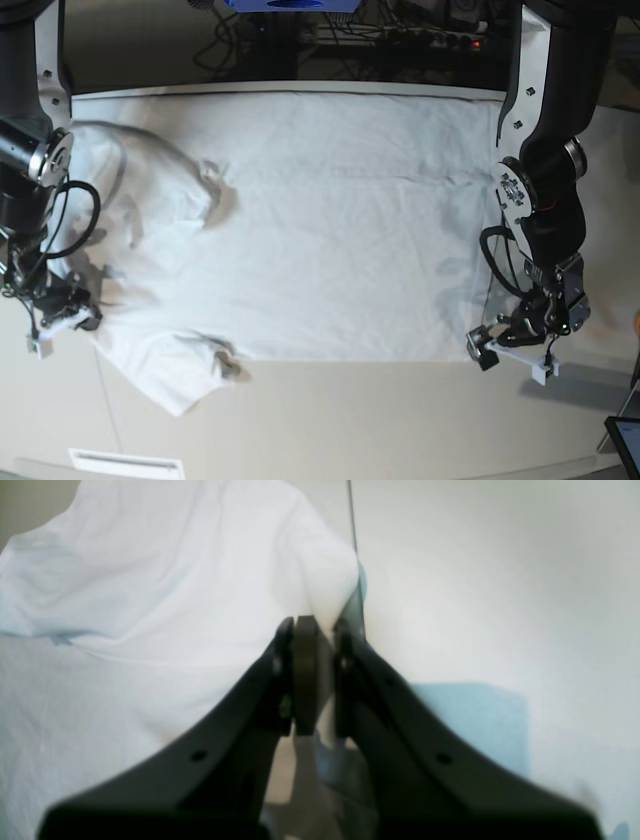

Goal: Fold the T-shirt properly
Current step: 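Grasp the hem corners of the white shirt with both grippers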

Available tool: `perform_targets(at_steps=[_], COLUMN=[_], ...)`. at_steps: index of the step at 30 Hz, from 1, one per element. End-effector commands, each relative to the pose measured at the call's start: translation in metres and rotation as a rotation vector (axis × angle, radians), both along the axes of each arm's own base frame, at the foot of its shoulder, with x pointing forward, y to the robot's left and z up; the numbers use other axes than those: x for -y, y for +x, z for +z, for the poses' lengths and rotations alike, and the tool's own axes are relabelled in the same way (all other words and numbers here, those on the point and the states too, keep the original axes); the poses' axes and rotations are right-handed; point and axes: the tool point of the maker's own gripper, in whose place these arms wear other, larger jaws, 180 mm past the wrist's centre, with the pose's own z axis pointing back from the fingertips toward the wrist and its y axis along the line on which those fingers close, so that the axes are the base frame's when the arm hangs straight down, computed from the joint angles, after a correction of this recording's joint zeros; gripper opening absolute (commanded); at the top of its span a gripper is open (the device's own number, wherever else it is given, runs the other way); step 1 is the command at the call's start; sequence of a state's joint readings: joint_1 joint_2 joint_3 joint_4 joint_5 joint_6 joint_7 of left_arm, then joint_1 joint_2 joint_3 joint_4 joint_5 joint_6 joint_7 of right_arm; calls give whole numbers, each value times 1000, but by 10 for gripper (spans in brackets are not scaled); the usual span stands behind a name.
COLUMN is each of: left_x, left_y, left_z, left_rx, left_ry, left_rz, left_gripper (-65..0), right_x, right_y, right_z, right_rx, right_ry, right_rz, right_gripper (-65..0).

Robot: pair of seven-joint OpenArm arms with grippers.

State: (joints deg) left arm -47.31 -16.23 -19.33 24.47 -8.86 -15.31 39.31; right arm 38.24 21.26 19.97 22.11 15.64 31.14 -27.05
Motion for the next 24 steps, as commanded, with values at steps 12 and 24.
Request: perform_targets(at_steps=[12,24], left_x=[30,20], left_y=[23,15], left_z=[13,1], left_rx=[16,1], left_ry=[122,122], left_rz=[-151,-128], left_gripper=[0,0], right_x=[14,13], right_y=[17,17], right_z=[27,27], right_rx=[74,71], right_ry=[-18,-26], right_rz=[-16,-6], right_gripper=[-643,-644])
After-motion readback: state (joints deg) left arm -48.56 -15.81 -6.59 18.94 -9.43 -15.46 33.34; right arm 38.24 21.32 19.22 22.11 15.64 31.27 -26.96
